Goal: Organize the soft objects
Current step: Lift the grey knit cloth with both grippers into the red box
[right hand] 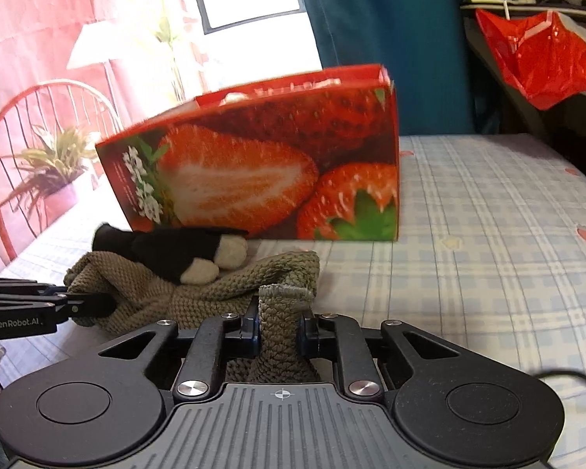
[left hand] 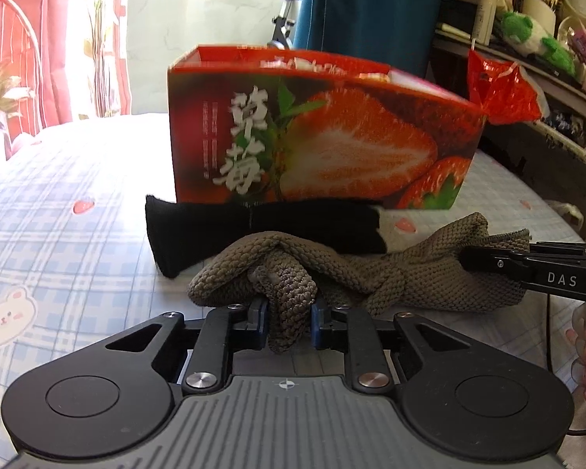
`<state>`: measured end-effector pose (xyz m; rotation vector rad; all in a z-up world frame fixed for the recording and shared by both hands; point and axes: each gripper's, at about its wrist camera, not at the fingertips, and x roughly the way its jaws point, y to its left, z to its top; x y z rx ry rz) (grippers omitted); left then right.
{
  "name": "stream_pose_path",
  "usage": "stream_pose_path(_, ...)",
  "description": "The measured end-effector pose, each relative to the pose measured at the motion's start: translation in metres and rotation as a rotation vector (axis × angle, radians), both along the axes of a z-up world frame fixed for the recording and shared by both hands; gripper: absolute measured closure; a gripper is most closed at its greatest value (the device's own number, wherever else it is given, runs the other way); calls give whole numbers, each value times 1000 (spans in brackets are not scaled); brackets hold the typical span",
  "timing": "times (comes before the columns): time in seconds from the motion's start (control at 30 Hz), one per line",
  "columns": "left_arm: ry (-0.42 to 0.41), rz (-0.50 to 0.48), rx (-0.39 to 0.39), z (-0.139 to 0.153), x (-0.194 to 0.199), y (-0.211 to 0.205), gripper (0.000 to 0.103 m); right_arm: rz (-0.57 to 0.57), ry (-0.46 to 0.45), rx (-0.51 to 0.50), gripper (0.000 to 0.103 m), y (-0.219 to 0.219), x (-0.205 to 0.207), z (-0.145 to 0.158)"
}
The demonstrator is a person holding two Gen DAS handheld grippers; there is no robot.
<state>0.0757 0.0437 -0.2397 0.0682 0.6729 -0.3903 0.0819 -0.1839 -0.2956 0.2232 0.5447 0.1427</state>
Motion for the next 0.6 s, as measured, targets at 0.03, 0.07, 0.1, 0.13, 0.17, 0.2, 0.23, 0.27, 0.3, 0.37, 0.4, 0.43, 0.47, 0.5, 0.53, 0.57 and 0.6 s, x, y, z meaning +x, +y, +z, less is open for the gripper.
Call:
stream_pose_path(0.03, -12, -1, -3, 4, -1, 0, 82, 2, -12, 0, 88, -1, -1, 3)
stream_pose_path(0.07, -28, -3, -7, 9, -3, 0, 82, 5, -24, 1, 88, -1, -2, 7)
stream_pose_path(0.1, -43, -6, -12, 15, -4, 1, 82, 8, -37, 0, 88, -2, -3, 12)
stream_pose_path(0.13, -59, -8, -19, 21, -5, 2, 82, 11, -50, -4, 88, -3, -4, 17)
stream_pose_path(0.17, -73, -9, -28, 27, -6, 3, 82, 15, -65, -7, 88, -3, -4, 22)
stream_pose_path(0.2, -84, -10, -39, 34, -5, 4, 82, 19, -78, -8, 88, -4, -4, 28)
stream_pose_path(0.23, -94, -11, -50, 41, -5, 5, 82, 22, -92, -8, 88, -6, -4, 35)
stream_pose_path(0.27, -105, -12, -62, 49, -4, 6, 82, 25, -107, -9, 88, -7, -4, 41)
stream_pose_path(0.3, -118, -15, -72, 57, -3, 7, 82, 29, -123, -9, 88, -9, -4, 48)
stream_pose_path(0.37, -149, -23, -86, 73, 0, 6, 82, 34, -154, -12, 88, -12, -1, 63)
stream_pose_path(0.4, -166, -30, -91, 82, 2, 6, 82, 38, -171, -16, 88, -14, 0, 72)
stream_pose_path(0.43, -182, -35, -93, 90, 3, 5, 82, 41, -187, -21, 88, -15, 2, 80)
stream_pose_path(0.47, -197, -38, -95, 98, 6, 4, 82, 44, -200, -25, 88, -16, 5, 88)
stream_pose_path(0.5, -208, -41, -99, 106, 10, 3, 82, 47, -211, -28, 88, -18, 8, 97)
stream_pose_path(0.53, -215, -43, -105, 114, 15, 2, 82, 50, -221, -33, 88, -20, 13, 105)
stream_pose_path(0.57, -221, -44, -112, 121, 21, 1, 82, 52, -232, -40, 88, -20, 17, 113)
stream_pose_path(0.6, -224, -46, -117, 127, 25, 0, 82, 55, -243, -49, 88, -21, 22, 120)
